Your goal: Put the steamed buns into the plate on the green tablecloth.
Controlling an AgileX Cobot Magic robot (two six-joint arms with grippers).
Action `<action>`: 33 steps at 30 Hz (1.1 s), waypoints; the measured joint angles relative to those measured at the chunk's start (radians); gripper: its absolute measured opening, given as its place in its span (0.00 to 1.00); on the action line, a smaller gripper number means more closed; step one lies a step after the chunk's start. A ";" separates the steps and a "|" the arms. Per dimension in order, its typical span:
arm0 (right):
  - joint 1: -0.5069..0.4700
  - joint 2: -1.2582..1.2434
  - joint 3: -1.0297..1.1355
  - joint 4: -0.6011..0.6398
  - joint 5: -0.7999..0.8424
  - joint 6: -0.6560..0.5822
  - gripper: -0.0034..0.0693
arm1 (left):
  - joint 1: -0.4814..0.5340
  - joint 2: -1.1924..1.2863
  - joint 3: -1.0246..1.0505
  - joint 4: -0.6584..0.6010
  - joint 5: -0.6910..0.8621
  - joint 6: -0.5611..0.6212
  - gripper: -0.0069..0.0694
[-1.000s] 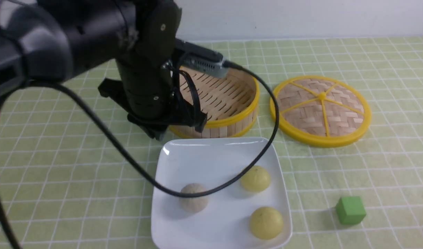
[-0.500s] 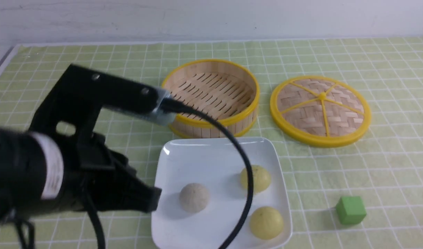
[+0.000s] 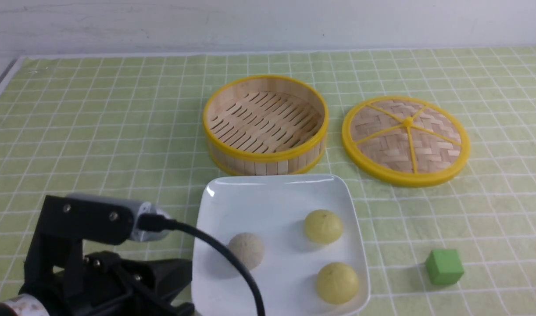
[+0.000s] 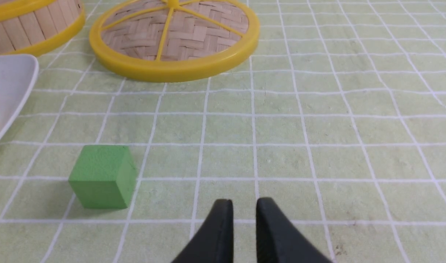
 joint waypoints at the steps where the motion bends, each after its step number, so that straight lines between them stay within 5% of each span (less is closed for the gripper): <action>1: 0.000 0.000 0.000 0.000 0.000 0.000 0.22 | 0.000 0.000 0.001 0.005 0.000 0.000 0.19; 8: 0.000 0.000 0.000 0.000 0.000 0.000 0.23 | 0.074 -0.060 0.031 -0.016 0.031 0.073 0.20; 16: 0.000 0.000 0.000 0.000 0.000 0.000 0.24 | 0.550 -0.463 0.241 -0.206 0.047 0.490 0.20; 22: 0.000 0.000 0.000 0.000 0.000 0.000 0.24 | 0.828 -0.684 0.410 -0.366 0.031 0.695 0.21; 33: 0.000 0.000 0.000 0.000 0.000 0.000 0.26 | 0.890 -0.796 0.457 -0.396 0.052 0.758 0.22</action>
